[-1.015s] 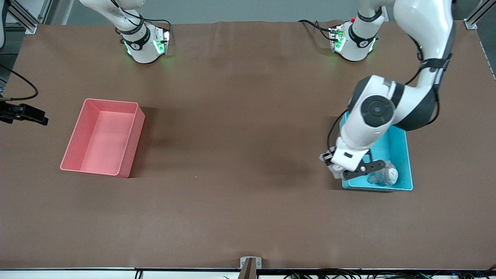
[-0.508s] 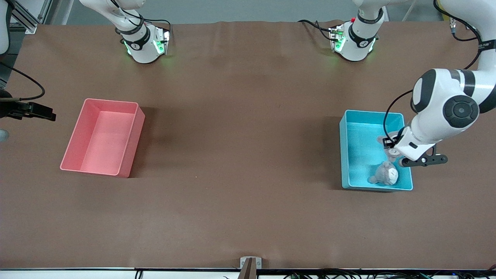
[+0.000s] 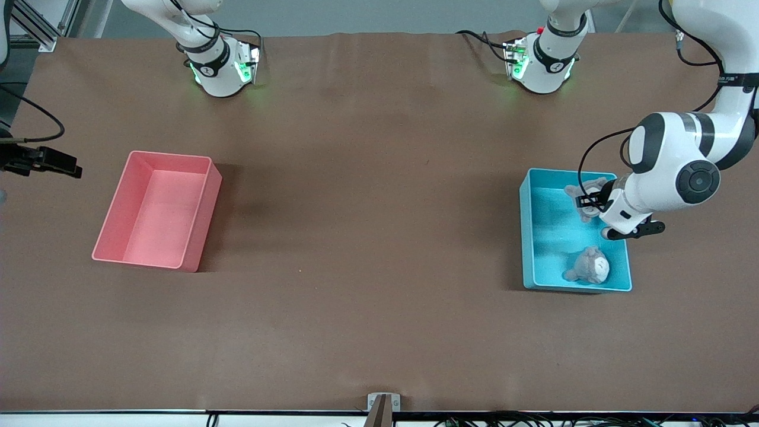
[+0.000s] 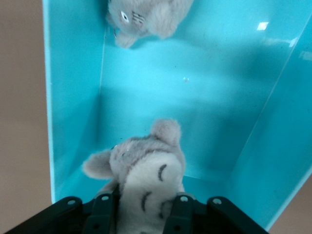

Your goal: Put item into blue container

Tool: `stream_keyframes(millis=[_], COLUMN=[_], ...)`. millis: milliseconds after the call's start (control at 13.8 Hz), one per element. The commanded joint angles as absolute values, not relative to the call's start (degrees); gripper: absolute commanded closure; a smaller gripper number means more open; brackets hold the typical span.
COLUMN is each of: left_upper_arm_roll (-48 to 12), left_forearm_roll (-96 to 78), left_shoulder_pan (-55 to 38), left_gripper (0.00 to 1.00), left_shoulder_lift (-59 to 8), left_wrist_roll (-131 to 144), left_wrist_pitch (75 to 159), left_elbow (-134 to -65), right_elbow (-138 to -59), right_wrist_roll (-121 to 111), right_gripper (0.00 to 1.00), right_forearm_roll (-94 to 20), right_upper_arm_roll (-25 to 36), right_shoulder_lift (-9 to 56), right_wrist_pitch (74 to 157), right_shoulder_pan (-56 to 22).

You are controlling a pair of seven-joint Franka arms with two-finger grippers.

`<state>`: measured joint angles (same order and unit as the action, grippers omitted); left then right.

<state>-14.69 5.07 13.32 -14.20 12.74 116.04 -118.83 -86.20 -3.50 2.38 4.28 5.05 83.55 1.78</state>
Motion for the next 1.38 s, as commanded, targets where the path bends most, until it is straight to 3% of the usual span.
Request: stream_keyframes(millis=[0, 363, 725, 1305], left_upper_arm_roll=[-15.29, -16.25, -16.7, -16.61], left_forearm_roll=[4.13, 4.13, 1.85, 3.08], left_shoulder_pan=[13.8, 13.36, 13.36, 13.36], left_gripper=[0.0, 0.0, 0.0, 0.0], left_shoulder_lift=[-13.98, -13.71, -12.14, -12.57], left_wrist_roll=[13.18, 13.36, 13.54, 12.57], left_wrist_pitch=[116.19, 109.88, 106.44, 97.57], left_elbow=[-116.91, -108.82, -107.24, -85.8], right_elbow=[-91.76, -96.94, -95.71, -94.05], right_wrist_roll=[-3.69, -3.69, -4.13, -3.43], right_gripper=[0.0, 0.0, 0.0, 0.0], right_forearm_roll=[1.41, 1.41, 1.76, 1.32], right_upper_arm_roll=[4.22, 4.22, 3.96, 3.78], right_shoulder_lift=[-0.96, -6.59, -6.94, -7.3], right_wrist_pitch=[84.9, 87.1, 87.1, 85.08], right_shoulder_pan=[2.02, 1.93, 1.93, 1.76])
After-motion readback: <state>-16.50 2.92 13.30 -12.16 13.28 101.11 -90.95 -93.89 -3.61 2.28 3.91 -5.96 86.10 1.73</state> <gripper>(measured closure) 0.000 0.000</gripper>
